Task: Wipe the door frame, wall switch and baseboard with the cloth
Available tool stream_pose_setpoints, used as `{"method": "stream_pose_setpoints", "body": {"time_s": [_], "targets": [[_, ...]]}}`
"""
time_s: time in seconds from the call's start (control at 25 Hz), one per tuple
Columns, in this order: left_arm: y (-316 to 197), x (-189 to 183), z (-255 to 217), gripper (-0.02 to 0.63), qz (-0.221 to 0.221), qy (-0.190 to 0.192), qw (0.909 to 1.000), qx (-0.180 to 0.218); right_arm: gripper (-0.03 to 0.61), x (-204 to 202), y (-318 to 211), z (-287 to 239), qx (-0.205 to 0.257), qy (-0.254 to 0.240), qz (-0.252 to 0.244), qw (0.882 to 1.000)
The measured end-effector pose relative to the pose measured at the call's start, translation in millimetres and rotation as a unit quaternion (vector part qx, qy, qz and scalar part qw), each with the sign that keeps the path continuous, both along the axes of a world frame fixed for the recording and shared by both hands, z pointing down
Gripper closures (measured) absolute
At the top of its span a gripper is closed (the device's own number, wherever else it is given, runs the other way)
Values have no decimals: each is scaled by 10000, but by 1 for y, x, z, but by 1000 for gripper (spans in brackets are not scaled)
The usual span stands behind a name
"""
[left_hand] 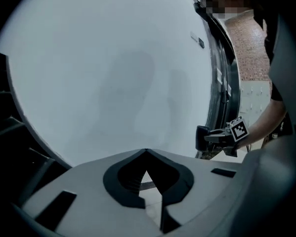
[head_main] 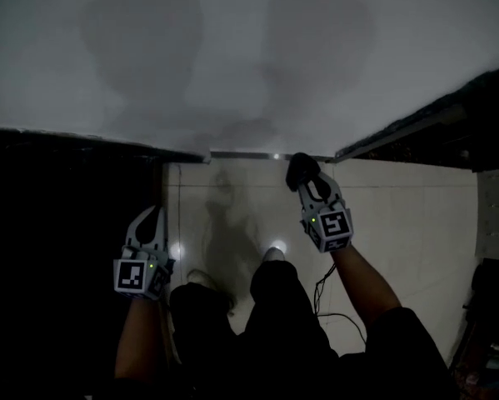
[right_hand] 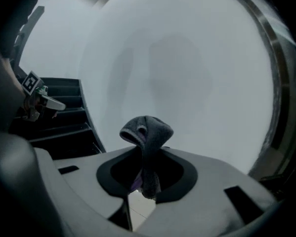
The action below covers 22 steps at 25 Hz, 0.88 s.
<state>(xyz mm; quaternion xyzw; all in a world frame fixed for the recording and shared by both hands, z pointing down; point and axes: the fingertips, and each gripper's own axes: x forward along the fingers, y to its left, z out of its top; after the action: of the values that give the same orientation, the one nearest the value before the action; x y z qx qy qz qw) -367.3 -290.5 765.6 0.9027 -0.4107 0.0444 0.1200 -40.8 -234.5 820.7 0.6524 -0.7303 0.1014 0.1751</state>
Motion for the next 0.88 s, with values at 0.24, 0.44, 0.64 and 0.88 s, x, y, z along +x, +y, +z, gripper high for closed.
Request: {"method": "stream_pose_setpoints", "body": {"time_s": [0.24, 0.44, 0.64, 0.88], "targets": [[9, -1, -193, 621, -411, 134, 9991, -25, 497, 60, 41, -212, 527, -639, 520, 9952], [19, 13, -328, 621, -474, 425, 9977, 237, 495, 91, 79, -359, 834, 41, 235, 9962], [40, 21, -396, 621, -545, 950, 9937, 223, 495, 109, 110, -448, 1487, -292, 674, 9862], [58, 14, -438, 621, -296, 1272, 9903, 484, 497, 130, 164, -475, 1788, -1233, 1425, 9657]]}}
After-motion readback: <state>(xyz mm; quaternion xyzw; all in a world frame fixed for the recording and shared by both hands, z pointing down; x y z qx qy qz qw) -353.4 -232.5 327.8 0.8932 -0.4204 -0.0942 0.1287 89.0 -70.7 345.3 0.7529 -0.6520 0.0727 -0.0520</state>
